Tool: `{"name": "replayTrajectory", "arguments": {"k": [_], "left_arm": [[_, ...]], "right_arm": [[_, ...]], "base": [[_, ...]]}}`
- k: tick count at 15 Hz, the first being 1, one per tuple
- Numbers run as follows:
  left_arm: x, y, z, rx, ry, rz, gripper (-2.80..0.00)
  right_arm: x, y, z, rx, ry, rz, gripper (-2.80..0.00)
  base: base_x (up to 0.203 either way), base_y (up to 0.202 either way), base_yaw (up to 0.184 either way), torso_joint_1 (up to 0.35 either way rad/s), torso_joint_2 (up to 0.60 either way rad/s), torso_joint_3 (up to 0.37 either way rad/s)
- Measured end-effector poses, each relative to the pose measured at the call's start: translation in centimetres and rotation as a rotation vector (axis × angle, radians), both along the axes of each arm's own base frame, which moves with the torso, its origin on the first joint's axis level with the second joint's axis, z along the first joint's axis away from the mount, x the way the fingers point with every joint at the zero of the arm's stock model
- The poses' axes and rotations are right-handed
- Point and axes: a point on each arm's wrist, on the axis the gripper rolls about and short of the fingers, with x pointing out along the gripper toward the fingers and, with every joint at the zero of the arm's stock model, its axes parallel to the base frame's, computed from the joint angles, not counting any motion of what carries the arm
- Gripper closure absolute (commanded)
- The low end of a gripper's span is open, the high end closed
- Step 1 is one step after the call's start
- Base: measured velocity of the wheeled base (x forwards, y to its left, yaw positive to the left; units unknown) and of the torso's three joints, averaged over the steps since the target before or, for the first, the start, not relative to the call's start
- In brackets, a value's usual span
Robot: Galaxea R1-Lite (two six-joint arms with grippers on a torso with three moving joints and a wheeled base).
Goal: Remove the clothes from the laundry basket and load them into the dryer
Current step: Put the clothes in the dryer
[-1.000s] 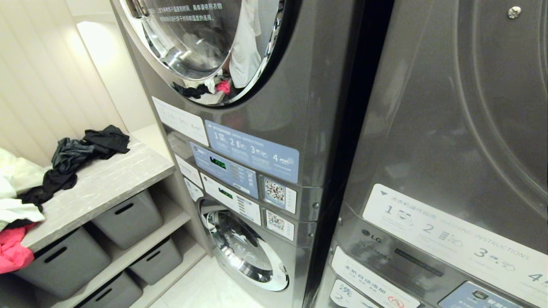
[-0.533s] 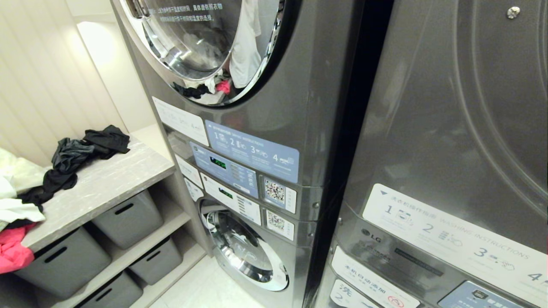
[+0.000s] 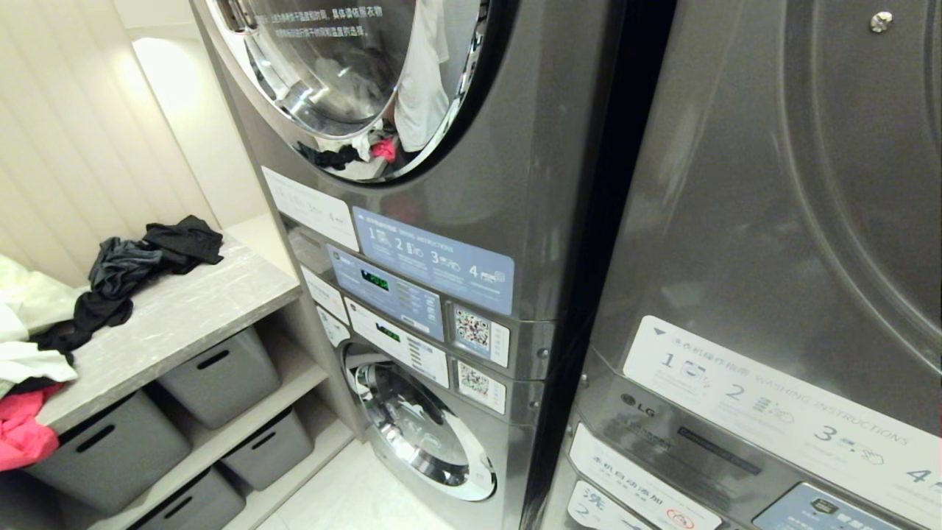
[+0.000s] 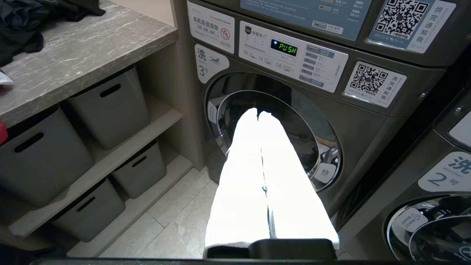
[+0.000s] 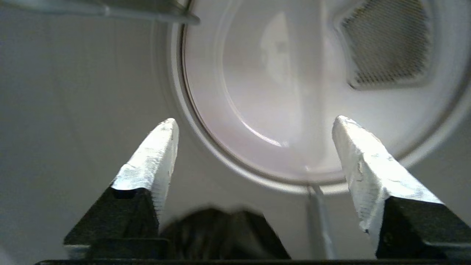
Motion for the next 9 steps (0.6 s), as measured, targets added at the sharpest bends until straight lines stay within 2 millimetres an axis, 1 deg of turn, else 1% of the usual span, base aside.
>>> {"name": "replayTrajectory", "arguments": {"k": [1,3,4,6,9], "left_arm": [[0.0,0.0,0.0,0.000,0.000,0.000,0.00],[0.0,0.0,0.0,0.000,-0.001,0.000,0.00],[0.0,0.0,0.0,0.000,0.000,0.000,0.00],[0.0,0.0,0.0,0.001,0.000,0.000,0.00],[0.0,0.0,0.0,0.001,0.000,0.000,0.00]], "right_arm": [[-1.8,0.2,-0.4,0.002,0.002,0.003,-2.80],[-4.9,0.6,-2.1,0.007,0.023,0.009,-2.80],[-6.3,0.8,-3.1,0.008,0.034,0.014,0.00],[-9.2,1.3,-4.9,0.000,0.038,0.040,0.00],[-14.0,2.1,-6.6,-0.035,0.023,0.146,0.00]], "base": [[0.000,0.000,0.000,0.000,0.00,0.000],[0.000,0.000,0.000,0.000,0.00,0.000],[0.000,0.000,0.000,0.000,0.00,0.000],[0.000,0.000,0.000,0.000,0.00,0.000],[0.000,0.000,0.000,0.000,0.00,0.000]]}}
